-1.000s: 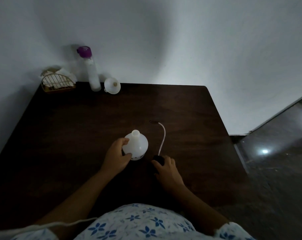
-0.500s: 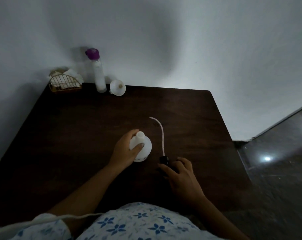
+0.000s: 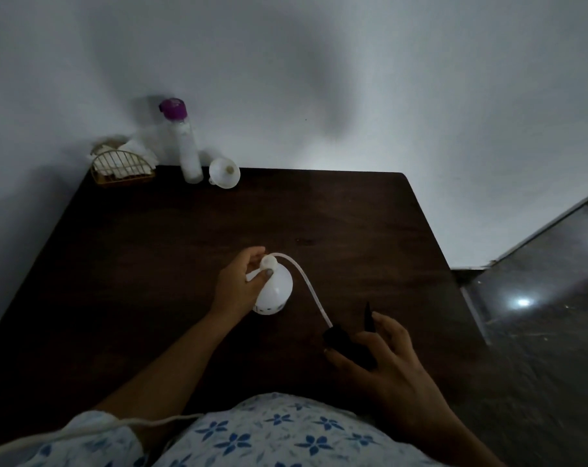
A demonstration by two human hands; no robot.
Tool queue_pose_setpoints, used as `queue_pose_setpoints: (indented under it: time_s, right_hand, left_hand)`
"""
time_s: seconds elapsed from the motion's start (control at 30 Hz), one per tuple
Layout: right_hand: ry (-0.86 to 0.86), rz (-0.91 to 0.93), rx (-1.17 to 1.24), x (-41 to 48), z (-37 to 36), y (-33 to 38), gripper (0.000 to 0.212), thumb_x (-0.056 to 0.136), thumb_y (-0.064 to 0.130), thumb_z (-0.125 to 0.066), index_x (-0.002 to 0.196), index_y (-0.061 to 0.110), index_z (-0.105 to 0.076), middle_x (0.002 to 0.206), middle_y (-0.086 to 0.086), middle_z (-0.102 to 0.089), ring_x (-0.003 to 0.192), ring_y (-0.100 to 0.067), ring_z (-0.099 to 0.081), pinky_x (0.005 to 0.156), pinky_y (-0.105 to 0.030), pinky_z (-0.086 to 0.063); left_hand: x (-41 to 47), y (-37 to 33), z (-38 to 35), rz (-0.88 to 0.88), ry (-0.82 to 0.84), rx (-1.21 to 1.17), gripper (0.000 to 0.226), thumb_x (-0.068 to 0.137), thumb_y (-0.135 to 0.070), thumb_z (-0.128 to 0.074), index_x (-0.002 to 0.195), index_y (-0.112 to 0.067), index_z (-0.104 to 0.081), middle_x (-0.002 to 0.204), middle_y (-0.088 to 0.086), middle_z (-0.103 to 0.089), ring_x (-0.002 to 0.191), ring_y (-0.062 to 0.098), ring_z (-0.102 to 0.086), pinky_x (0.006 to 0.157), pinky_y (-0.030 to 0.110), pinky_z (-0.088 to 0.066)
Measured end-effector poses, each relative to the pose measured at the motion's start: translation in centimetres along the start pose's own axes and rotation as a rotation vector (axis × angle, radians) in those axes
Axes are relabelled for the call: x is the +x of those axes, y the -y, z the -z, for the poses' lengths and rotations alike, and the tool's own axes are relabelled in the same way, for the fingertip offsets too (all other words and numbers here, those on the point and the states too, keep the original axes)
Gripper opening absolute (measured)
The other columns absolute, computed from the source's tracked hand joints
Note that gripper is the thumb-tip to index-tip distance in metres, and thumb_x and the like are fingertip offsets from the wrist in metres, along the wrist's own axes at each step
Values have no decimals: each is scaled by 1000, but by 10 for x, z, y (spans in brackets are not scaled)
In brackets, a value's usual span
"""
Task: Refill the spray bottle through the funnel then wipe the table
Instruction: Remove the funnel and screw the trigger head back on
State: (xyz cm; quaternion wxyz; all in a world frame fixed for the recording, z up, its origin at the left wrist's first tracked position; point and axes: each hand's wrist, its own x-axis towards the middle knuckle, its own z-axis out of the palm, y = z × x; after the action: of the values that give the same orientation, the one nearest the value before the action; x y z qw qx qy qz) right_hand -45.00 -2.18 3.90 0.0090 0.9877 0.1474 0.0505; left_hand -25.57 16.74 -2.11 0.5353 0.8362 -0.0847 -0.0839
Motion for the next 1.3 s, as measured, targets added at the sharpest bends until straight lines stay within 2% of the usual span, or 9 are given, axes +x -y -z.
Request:
queue_pose_setpoints:
  time_s: [0.2, 0.37, 0.53, 0.7, 0.83, 0.93, 1.03, 1.3]
  right_hand:
    - [-13, 75, -69, 8, 11, -8, 68, 52, 38, -83, 115, 35, -56, 114, -5, -46, 114, -39, -37, 72, -42, -54]
    - [-105, 78, -118, 18, 27, -10, 55, 59, 34, -75, 112, 32, -59, 111, -7, -56, 113, -40, -39, 72, -43, -54]
    - [-191, 143, -107, 25, 37, -13, 57, 58, 30, -81, 109, 30, -56, 113, -7, -46, 114, -39, -39, 77, -47, -53]
    - [-117, 244, -188, 36, 48, -17, 61, 48, 39, -83, 105, 33, -60, 109, -7, -60, 113, -38, -39, 79, -48, -52]
    - [-111, 264, -199, 39, 57, -20, 57, 54, 44, -84, 106, 33, -60, 109, -7, -61, 113, -37, -40, 83, -48, -51]
    - [-116, 276, -204, 39, 66, -21, 54, 57, 47, -83, 104, 33, -61, 110, -7, -61, 114, -36, -41, 85, -48, -50]
    - [-107, 287, -224, 39, 74, -23, 55, 57, 49, -82, 105, 33, -61, 110, -7, -62, 114, -35, -40, 87, -47, -49]
    - [-108, 321, -242, 41, 85, -25, 57, 56, 42, -83, 106, 30, -58, 106, -8, -63, 112, -36, -41, 83, -46, -51]
  left_hand:
    - [0, -1, 0, -40, 16, 45, 34, 85, -21, -62, 119, -24, -56, 123, -3, -58, 113, 14, -54, 92, 45, -50]
    - [0, -2, 1, -70, 8, 77, 33, 85, -19, -62, 118, -22, -57, 121, -4, -59, 110, 13, -55, 91, 43, -51]
    - [-1, -4, 0, -62, 12, 92, 36, 85, -18, -62, 121, -20, -55, 123, 1, -58, 112, 15, -55, 92, 43, -50]
    - [-1, -8, 0, -40, -8, 92, 42, 86, -18, -63, 125, -14, -49, 125, 3, -57, 111, 15, -55, 90, 28, -45]
    - [0, -8, 1, -49, 2, 92, 50, 85, -18, -63, 132, -13, -44, 128, 5, -56, 115, 16, -53, 94, 28, -44]
    - [1, -7, 1, -87, 22, 153, 44, 87, -18, -60, 130, -13, -49, 131, 4, -55, 116, 14, -52, 92, 23, -41]
    - [1, -8, 2, -103, 25, 136, 41, 87, -17, -60, 127, -13, -52, 128, 4, -56, 114, 15, -54, 91, 23, -42]
    - [1, -7, 1, -97, 17, 150, 41, 88, -20, -59, 127, -15, -51, 129, 5, -56, 114, 16, -53, 89, 25, -43]
